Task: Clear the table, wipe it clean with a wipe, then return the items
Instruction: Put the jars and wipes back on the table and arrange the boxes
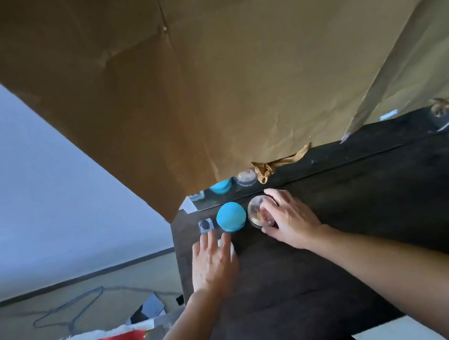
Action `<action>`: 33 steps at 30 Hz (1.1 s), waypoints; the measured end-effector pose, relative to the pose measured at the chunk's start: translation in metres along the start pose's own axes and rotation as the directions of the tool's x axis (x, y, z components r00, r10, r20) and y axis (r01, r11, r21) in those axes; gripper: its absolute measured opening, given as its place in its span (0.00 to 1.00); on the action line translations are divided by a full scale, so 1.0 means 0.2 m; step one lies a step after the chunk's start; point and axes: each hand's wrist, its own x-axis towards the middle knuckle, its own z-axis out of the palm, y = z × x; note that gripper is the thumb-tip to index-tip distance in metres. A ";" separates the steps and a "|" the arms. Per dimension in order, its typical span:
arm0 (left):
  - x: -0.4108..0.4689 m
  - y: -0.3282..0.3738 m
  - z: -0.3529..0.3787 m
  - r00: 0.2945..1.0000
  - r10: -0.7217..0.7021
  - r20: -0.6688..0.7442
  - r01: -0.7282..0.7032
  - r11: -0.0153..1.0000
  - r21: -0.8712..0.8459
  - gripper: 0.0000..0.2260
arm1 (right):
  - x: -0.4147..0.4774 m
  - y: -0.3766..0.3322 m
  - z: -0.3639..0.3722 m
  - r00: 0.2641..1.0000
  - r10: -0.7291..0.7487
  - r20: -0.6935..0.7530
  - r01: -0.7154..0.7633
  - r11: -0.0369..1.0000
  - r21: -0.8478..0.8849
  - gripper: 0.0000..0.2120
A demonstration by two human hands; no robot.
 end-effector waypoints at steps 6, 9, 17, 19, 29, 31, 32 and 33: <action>0.00 0.12 -0.20 0.978 0.205 -0.046 -0.207 0.977 -0.045 0.16 | -0.27 0.08 -0.16 0.982 0.152 -0.112 -0.149 0.988 0.035 0.15; 0.00 0.25 -0.27 0.961 0.274 -0.036 -0.276 0.961 -0.032 0.16 | -0.44 0.16 -0.26 0.957 0.259 -0.133 -0.255 0.966 0.047 0.14; -0.15 0.88 -0.36 0.851 0.508 -0.135 -0.511 0.859 0.008 0.09 | -1.14 0.47 -0.45 0.850 0.457 -0.262 -0.450 0.888 0.092 0.13; -0.24 1.08 -0.34 0.827 0.546 -0.135 -0.552 0.834 -0.010 0.09 | -1.35 0.56 -0.48 0.818 0.501 -0.284 -0.494 0.864 0.101 0.14; -0.52 1.93 -0.21 0.632 0.768 -0.106 -0.773 0.634 -0.015 0.10 | -2.11 0.98 -0.59 0.656 0.691 -0.304 -0.676 0.717 0.170 0.14; -0.49 2.05 -0.22 0.591 0.793 -0.148 -0.804 0.594 -0.029 0.09 | -2.17 1.08 -0.60 0.630 0.705 -0.326 -0.691 0.700 0.180 0.15; -0.46 2.11 -0.21 0.576 0.800 -0.168 -0.815 0.578 -0.041 0.09 | -2.20 1.12 -0.61 0.620 0.712 -0.329 -0.695 0.693 0.189 0.15; -0.43 2.17 -0.21 0.562 0.805 -0.188 -0.825 0.563 -0.053 0.08 | -2.21 1.18 -0.61 0.613 0.719 -0.328 -0.699 0.687 0.199 0.15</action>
